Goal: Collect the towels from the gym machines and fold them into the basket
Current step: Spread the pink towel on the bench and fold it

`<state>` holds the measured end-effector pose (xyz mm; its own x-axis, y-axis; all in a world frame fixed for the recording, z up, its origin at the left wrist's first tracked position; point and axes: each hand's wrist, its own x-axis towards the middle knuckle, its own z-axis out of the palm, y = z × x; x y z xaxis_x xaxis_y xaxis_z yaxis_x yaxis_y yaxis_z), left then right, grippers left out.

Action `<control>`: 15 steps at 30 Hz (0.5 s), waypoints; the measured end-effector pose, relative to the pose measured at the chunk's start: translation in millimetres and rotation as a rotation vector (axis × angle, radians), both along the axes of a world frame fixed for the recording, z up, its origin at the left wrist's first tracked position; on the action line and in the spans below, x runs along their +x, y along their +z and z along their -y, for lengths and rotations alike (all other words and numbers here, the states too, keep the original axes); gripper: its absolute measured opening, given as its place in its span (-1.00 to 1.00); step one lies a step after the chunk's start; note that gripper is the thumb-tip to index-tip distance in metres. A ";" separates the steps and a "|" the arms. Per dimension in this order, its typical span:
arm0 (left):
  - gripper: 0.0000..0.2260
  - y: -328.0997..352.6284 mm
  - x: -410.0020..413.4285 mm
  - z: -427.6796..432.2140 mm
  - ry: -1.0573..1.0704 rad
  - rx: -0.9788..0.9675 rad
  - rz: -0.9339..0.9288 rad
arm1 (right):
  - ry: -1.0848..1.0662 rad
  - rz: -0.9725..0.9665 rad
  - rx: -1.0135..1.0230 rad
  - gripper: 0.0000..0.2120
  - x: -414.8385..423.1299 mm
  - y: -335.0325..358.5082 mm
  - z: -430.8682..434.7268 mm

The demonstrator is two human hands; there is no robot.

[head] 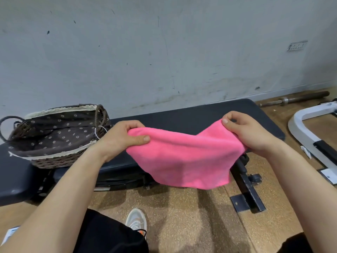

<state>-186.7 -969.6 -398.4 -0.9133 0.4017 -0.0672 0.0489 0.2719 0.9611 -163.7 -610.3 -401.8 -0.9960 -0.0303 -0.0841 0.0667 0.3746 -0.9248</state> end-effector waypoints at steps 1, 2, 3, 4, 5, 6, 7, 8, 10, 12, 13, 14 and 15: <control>-0.56 -0.3 1.0 0.7 0.006 -0.002 0.036 | -0.010 0.007 -0.018 -0.81 3.6 1.2 -1.7; -0.59 -1.9 1.3 0.6 0.021 -0.025 0.063 | -0.041 -0.010 -0.016 -0.81 5.0 0.3 -4.5; -0.65 -4.3 0.7 -0.5 0.043 -0.076 0.068 | -0.089 -0.052 0.012 -0.82 4.4 -2.5 -7.8; -0.72 -9.0 -2.0 -1.4 0.080 -0.164 0.040 | -0.140 -0.115 0.080 -0.84 2.6 -6.7 -11.8; -0.79 -14.7 -6.2 -3.2 0.129 -0.275 -0.011 | -0.176 -0.176 0.177 -0.87 0.4 -11.5 -15.3; -0.85 -20.4 -11.0 -5.6 0.180 -0.394 -0.079 | -0.195 -0.219 0.290 -0.89 -2.1 -17.5 -17.3; -0.90 -25.5 -16.0 -8.7 0.230 -0.488 -0.136 | -0.210 -0.240 0.394 -0.90 -4.9 -23.0 -17.1; -0.93 -28.9 -20.6 -12.7 0.284 -0.537 -0.171 | -0.236 -0.235 0.458 -0.91 -8.6 -27.8 -16.1; -0.96 -33.3 -31.7 -21.2 0.384 -0.533 -0.183 | -0.326 -0.177 0.450 -0.89 -19.3 -33.0 -10.8; -0.97 -37.6 -46.2 -27.8 0.441 -0.431 -0.124 | -0.399 -0.114 0.329 -0.88 -33.4 -34.4 -5.4; -0.97 -39.3 -54.7 -30.7 0.466 -0.362 -0.083 | -0.416 -0.087 0.227 -0.88 -41.6 -33.8 -2.4; -0.96 -40.2 -63.5 -33.1 0.496 -0.286 -0.052 | -0.425 -0.060 0.117 -0.88 -50.0 -33.3 0.4; -0.94 -40.5 -73.9 -35.7 0.532 -0.208 -0.026 | -0.428 -0.041 0.022 -0.88 -59.5 -32.5 2.6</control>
<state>-260.6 -933.9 -439.0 -0.9886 -0.1333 -0.0706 -0.1238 0.4489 0.8849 -223.2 -612.8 -434.3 -0.9210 0.3875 -0.0399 0.1834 0.3410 -0.9220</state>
